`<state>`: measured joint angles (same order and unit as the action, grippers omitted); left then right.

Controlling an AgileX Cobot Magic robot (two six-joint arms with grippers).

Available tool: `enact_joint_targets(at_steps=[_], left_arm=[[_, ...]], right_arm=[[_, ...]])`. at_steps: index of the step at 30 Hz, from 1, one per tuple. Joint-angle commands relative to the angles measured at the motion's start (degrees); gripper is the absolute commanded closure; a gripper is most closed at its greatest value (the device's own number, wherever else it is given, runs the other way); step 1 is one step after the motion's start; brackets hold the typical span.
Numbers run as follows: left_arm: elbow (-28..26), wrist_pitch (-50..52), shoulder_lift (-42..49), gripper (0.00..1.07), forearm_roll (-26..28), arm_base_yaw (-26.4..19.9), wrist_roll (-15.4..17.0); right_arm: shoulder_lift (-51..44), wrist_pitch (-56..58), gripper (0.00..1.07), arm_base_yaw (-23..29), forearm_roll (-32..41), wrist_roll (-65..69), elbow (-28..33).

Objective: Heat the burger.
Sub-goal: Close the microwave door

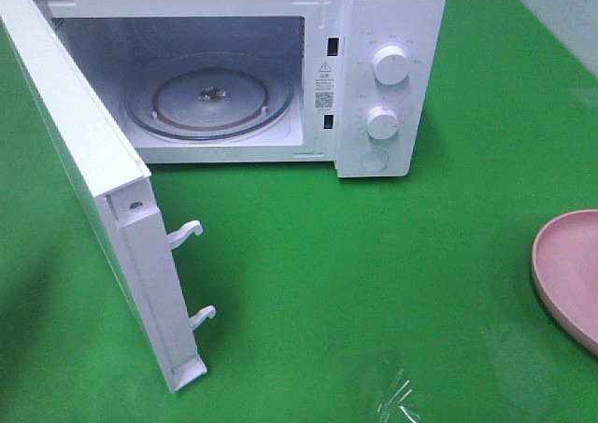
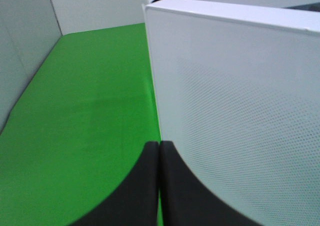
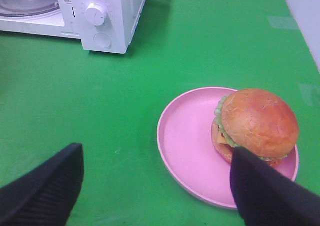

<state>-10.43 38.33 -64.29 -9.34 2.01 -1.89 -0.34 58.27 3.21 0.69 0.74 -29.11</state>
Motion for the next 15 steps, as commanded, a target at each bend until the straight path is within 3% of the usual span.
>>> enact_joint_targets(at_steps=[1,9,15], left_arm=[[-1.20,3.09,-2.69,1.07,-4.53,-0.11,0.86],[-3.78,8.71,-11.06,1.07,-13.18,-0.11,3.95],[-5.50,10.94,-15.64,1.07,-16.04,-0.11,5.79]], right_arm=[[-1.32,-0.92,0.31,-0.46,0.00,-0.11,0.11],[-1.32,-0.92,0.31,-0.46,0.00,-0.11,0.11],[-1.32,-0.92,0.31,-0.46,0.00,-0.11,0.11]])
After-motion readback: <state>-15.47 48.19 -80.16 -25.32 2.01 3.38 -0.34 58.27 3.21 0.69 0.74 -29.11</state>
